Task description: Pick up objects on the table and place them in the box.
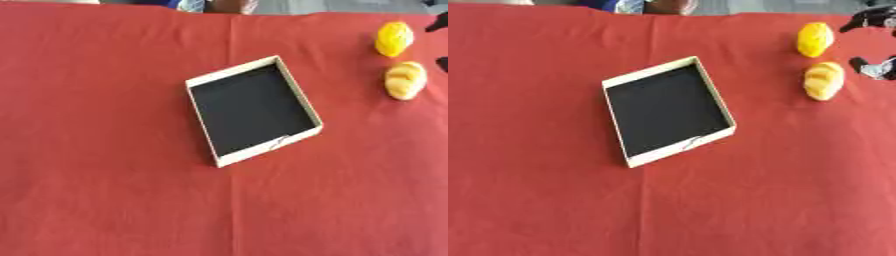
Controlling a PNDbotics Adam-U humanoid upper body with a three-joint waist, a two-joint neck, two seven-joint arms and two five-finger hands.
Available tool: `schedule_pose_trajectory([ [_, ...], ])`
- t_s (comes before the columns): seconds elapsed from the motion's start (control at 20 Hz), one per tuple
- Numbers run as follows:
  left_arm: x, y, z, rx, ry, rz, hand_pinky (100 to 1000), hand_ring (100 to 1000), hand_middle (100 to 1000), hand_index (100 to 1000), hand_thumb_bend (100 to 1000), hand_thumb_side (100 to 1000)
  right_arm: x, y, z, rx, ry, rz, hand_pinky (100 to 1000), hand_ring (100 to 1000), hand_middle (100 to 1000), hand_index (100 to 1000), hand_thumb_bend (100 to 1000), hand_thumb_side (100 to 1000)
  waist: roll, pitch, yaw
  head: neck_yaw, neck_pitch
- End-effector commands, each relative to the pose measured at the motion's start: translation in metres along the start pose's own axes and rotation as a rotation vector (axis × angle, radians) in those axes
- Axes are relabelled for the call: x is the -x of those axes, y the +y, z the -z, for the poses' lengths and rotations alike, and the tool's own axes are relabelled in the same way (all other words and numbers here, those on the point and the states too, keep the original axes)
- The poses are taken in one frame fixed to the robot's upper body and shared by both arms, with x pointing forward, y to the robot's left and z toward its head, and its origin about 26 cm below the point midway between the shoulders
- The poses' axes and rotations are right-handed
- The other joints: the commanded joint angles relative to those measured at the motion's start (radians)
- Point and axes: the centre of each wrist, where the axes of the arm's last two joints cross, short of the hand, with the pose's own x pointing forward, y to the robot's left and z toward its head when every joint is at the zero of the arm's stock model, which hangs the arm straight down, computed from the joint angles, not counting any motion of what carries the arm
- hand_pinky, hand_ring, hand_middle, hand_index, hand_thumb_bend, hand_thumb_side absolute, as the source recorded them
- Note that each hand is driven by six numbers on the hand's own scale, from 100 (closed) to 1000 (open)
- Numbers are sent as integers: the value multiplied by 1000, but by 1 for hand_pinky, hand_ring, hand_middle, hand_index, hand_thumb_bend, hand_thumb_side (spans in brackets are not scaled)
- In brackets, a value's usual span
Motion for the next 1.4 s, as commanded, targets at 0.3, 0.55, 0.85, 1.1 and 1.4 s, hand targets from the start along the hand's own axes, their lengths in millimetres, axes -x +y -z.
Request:
schedule_pose_trajectory([
  [0.3, -5, 2, 8, 5, -33, -2, 833, 835, 673, 814, 100, 671, 4, 9, 2, -89, -17, -34, 924, 1000, 855, 935, 165, 443, 6, -14, 5, -6, -10],
  [0.55, -5, 2, 7, 2, -30, -6, 833, 835, 673, 814, 100, 674, 6, 24, 6, -125, -9, -26, 926, 1000, 858, 937, 156, 459, 8, -11, 8, -8, -8],
  [0.85, -5, 1, 7, 0, -30, -10, 833, 835, 674, 814, 100, 674, 7, 37, 7, -161, 0, -21, 926, 1000, 861, 940, 180, 458, 10, -9, 10, -11, -8],
  [1.1, -5, 1, 7, 0, -29, -13, 834, 835, 674, 813, 100, 676, 6, 44, 10, -178, 4, -29, 914, 1000, 835, 924, 220, 394, 13, -8, 11, -12, -8],
  [1.4, -5, 0, 7, -2, -28, -16, 834, 836, 675, 813, 100, 678, 3, 47, 16, -114, 30, -27, 871, 966, 722, 824, 101, 100, 15, -8, 14, -11, -8],
])
